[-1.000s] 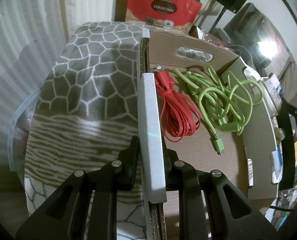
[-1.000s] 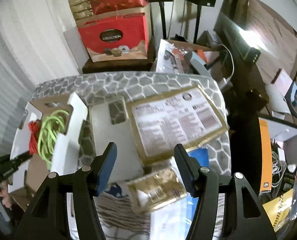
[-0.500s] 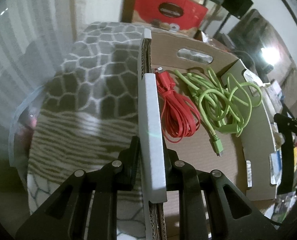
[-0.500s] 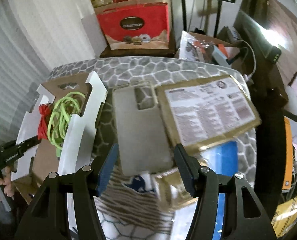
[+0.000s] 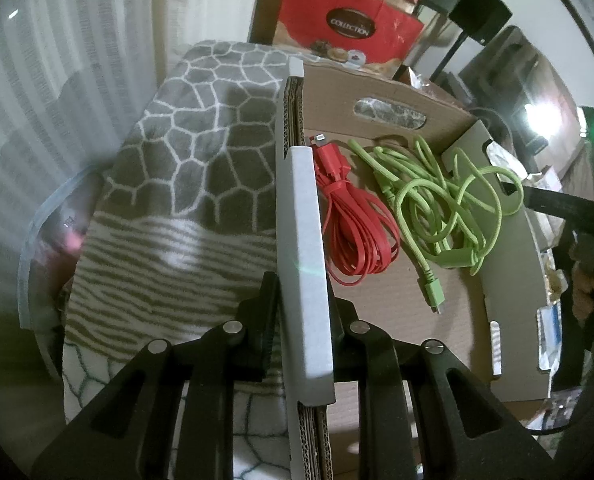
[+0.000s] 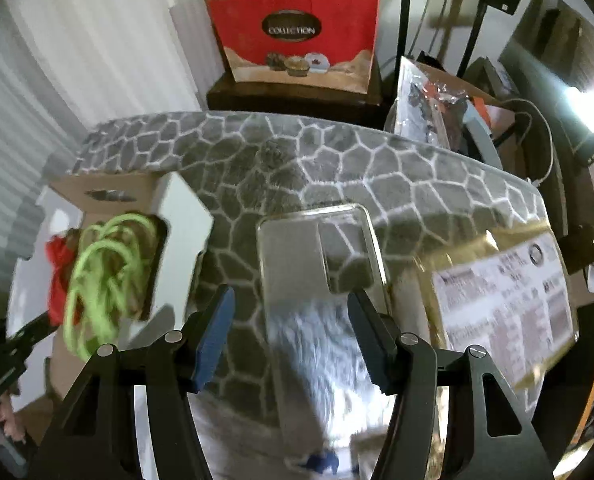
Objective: Organize objects
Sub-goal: 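Grasp the clear bamboo-print phone case with the right gripper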
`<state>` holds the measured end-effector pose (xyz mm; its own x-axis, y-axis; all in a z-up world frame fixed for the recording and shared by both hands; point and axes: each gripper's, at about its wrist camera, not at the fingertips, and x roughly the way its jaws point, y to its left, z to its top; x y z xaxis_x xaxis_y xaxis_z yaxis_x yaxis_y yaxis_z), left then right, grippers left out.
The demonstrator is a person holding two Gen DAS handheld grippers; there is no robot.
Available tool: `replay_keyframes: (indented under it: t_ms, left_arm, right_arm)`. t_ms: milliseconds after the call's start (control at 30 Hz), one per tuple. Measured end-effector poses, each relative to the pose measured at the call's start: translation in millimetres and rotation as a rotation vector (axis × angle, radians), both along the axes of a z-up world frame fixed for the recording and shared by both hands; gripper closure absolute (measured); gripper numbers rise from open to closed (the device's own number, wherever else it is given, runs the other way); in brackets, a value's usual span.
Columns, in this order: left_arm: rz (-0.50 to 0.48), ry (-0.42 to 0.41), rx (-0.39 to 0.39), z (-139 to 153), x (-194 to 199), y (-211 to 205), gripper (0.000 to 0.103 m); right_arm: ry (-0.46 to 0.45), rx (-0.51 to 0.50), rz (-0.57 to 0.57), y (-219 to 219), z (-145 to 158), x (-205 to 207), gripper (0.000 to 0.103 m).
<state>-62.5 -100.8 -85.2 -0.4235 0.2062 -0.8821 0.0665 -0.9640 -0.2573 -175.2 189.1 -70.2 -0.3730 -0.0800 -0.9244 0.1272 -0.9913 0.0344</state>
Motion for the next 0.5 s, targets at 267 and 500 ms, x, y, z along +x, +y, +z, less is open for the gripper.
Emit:
replay_keyframes:
  t_ms: [267,500]
  left_arm:
    - [-0.004,-0.002,0.014,-1.9,-4.5,-4.0,0.085]
    - [-0.008,-0.003,0.013,-2.2,-6.0,-3.1,0.085]
  right_arm:
    - [-0.014,0.081,0.048,-10.3,-21.7,-14.2,0.053]
    - [0.001,0.024,0.023,-5.4,-15.6,-8.6,0.060]
